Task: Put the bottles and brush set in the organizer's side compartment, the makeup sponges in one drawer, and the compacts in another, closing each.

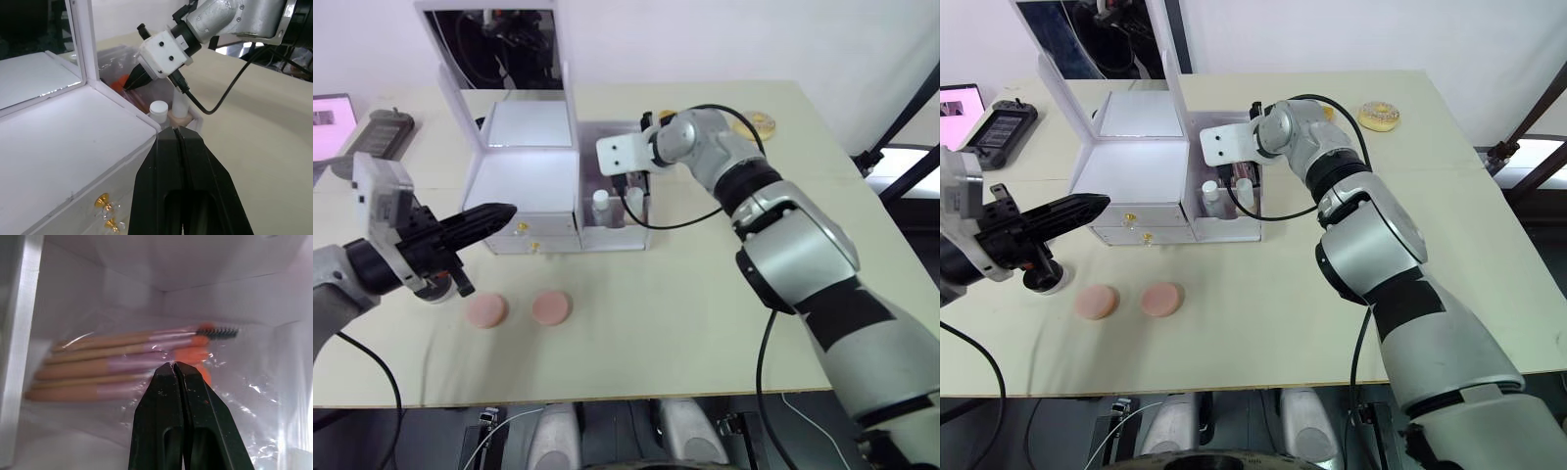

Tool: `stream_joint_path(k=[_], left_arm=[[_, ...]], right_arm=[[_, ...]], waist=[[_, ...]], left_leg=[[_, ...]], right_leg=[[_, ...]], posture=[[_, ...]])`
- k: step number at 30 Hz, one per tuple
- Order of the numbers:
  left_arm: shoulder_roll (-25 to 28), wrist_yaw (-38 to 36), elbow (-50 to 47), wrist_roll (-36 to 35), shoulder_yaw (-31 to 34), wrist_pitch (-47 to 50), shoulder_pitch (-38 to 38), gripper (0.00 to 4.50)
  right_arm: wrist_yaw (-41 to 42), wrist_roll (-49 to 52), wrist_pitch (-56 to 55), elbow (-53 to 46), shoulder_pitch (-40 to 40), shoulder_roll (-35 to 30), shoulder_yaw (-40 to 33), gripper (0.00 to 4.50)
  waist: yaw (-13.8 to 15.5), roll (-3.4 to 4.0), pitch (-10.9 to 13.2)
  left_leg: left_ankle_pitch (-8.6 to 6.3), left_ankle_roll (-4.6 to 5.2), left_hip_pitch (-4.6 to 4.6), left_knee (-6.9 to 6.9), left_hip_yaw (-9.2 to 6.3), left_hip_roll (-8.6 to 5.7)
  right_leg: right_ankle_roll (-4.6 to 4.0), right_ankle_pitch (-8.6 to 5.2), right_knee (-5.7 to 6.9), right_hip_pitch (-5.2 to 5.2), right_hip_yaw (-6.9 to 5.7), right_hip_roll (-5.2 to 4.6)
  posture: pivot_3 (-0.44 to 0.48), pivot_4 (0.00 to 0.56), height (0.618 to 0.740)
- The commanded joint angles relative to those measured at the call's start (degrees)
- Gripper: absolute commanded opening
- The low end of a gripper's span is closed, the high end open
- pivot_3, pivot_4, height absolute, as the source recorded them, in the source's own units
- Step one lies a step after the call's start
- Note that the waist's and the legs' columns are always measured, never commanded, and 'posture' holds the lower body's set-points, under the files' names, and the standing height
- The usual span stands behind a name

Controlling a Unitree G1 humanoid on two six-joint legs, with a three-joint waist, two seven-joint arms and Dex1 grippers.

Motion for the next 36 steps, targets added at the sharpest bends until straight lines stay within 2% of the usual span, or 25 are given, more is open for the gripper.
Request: stream_joint_path(k=[1,8,12,14,17,22,25,26,28,29,32,33,36], left_arm=[[0.3,0.3,-1.9,-0.8,0.6,-0.3,-0.4,0.00],[0.2,0.3,-2.1,-0.3,0.3,-0.2,-0.1,0.00],[0.6,-0.1,-1.4,-0.7,1.8,0.0,0.3,0.00],[1.3,-0.9,-0.4,-0.3,3.1,0.0,0.5,0.00],[2.1,-0.9,1.2,1.7,3.6,-0.1,0.6,0.00],[2.8,0.7,3.7,11.9,1.3,-3.7,0.8,0.00],[3.6,-4.8,7.2,12.7,3.4,-4.5,1.9,0.00],[3.8,-6.3,8.2,13.4,3.9,-5.2,2.3,0.00],[4.6,-10.1,11.1,13.8,5.5,-5.7,3.2,0.55],[4.9,-12.7,13.4,14.0,6.8,-6.4,3.9,0.85],[5.2,-17.9,21.1,16.0,9.6,-8.8,5.2,2.37],[5.3,-19.5,24.5,18.5,10.0,-11.6,6.1,2.85],[5.1,-23.1,33.1,24.0,11.5,-18.8,8.3,4.46]], right_arm=[[-0.4,1.0,-0.3,-0.2,-2.7,0.0,-2.3,0.05],[2.9,5.3,-1.8,-1.4,-5.7,-2.1,-8.0,0.05],[14.5,12.2,-1.6,-4.5,-6.0,-5.9,-13.9,0.05],[24.3,18.6,1.0,-8.1,-5.2,-8.8,-18.7,0.05],[34.2,25.3,5.6,-15.4,-2.5,-12.8,-22.9,0.05],[39.2,34.6,20.7,-34.3,9.0,-19.0,-28.1,0.05],[39.1,39.8,30.6,-46.9,19.4,-23.5,-31.3,0.81],[38.8,40.9,32.7,-49.8,21.9,-24.6,-31.9,1.29],[37.4,43.4,34.7,-54.4,27.2,-26.6,-34.1,2.29],[36.7,43.8,32.3,-55.2,31.1,-28.1,-35.8,2.73],[33.8,46.6,31.2,-57.8,40.2,-31.0,-41.3,4.31],[33.1,48.0,32.1,-58.9,43.2,-31.9,-43.4,4.50],[31.5,50.1,32.6,-60.8,50.4,-34.8,-47.1,4.50]], waist=[[0.0,0.00,0.0],[-0.1,0.00,0.0],[0.0,0.01,0.0],[0.3,0.01,0.0],[0.3,0.01,0.0],[0.3,0.01,0.0],[0.3,0.01,0.0],[0.3,0.01,0.0],[0.2,0.09,0.1],[0.2,0.12,0.1],[0.3,0.11,0.1],[0.3,0.11,0.1],[0.2,0.12,0.1]], left_leg=[[0.00,0.00,0.00,0.00,0.00,0.00],[0.00,0.00,0.00,-0.01,-0.01,0.00],[0.00,0.00,0.00,0.00,-0.01,0.00],[0.00,0.00,-0.01,0.00,-0.02,0.00],[0.00,0.00,-0.01,0.01,-0.02,0.00],[0.00,0.00,0.30,-0.01,-0.03,0.00],[0.00,0.00,0.35,-0.02,-0.03,0.00],[0.00,0.00,0.34,-0.01,-0.02,0.00],[0.00,0.00,0.34,-0.03,0.00,0.00],[0.00,0.00,0.34,-0.02,0.01,0.00],[-0.01,0.01,0.38,-0.05,0.02,0.00],[-0.01,0.01,0.39,-0.05,0.02,0.00],[-0.01,0.01,0.39,-0.03,0.05,0.00]], right_leg=[[0.00,0.00,0.00,0.00,0.00,0.00],[0.01,0.00,0.02,-0.01,0.00,0.01],[0.01,0.01,0.02,0.01,-0.01,0.00],[0.01,0.01,0.02,0.02,-0.01,0.00],[0.02,0.01,0.02,0.05,-0.04,-0.01],[0.02,-0.01,0.01,0.32,-0.06,0.00],[0.01,-0.01,0.01,0.36,-0.06,0.00],[0.02,-0.02,0.01,0.36,-0.06,0.00],[0.03,-0.03,0.01,0.34,-0.05,-0.01],[0.02,-0.03,0.01,0.34,-0.04,-0.01],[0.00,-0.09,0.01,0.33,-0.03,0.00],[-0.12,-0.16,0.00,0.34,-0.03,0.00],[-0.16,-0.19,-0.01,0.35,-0.01,-0.01]], posture=[[0.000,0.150,0.740],[0.000,0.150,0.740],[0.000,0.150,0.740],[0.000,0.150,0.740],[0.000,0.150,0.740],[0.000,0.150,0.740],[0.000,0.150,0.740],[0.000,0.150,0.740],[0.000,0.150,0.740],[0.000,0.150,0.740],[0.000,0.150,0.740],[0.000,0.150,0.740],[0.000,0.150,0.740]])
